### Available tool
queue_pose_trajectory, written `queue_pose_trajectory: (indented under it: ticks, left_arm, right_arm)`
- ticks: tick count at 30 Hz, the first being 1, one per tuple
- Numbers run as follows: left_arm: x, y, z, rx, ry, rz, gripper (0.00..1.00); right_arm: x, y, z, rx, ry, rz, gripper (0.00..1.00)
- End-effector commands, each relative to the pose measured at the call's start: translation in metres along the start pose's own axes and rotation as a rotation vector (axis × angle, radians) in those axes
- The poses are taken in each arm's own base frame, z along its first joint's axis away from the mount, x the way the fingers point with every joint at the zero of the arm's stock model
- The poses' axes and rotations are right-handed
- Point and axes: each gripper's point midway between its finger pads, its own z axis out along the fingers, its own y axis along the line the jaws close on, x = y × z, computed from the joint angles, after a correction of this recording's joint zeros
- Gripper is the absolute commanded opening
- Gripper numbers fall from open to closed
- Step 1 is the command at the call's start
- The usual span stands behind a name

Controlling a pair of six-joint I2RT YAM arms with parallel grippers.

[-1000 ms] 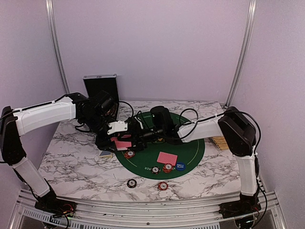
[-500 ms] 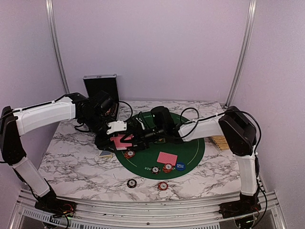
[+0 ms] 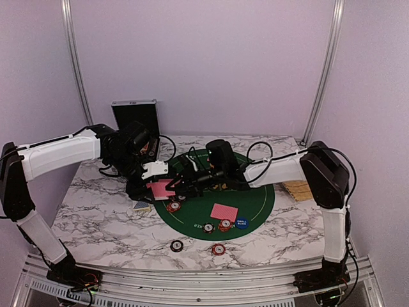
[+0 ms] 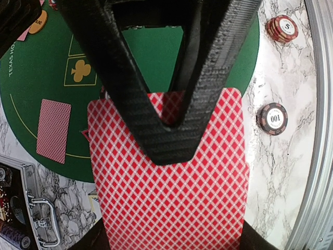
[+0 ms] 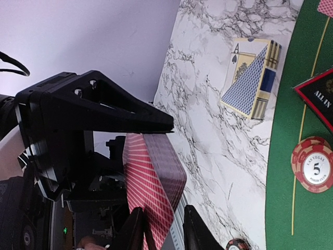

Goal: Distribute texas hold em gaming equipment

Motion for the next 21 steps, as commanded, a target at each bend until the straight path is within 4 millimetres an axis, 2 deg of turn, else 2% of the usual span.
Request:
queue_pose_trajectory:
  ticks: [1, 6, 16, 21]
  left_arm:
    - [-0.005, 0.003, -0.011, -0.023, -0.046, -0.004, 0.00]
    - [-0.003, 0.005, -0.010, -0.028, -0.038, -0.007, 0.00]
    - [0.002, 0.007, -0.012, -0.042, -0.033, -0.010, 0.00]
    - [0.011, 0.009, -0.014, -0.051, -0.021, -0.022, 0.00]
  right_arm:
    - [-0.002, 0.023, -0.011, -0.056, -0.014, -0.003, 0.24]
    - [0.001, 0.030, -0.014, -0.094, -0.015, 0.012, 0.20]
    - [-0.003, 0.029, -0.021, -0.117, -0.025, 0.034, 0.00]
    - [-0.009, 0.031, -0.030, -0.135, -0.045, 0.041, 0.00]
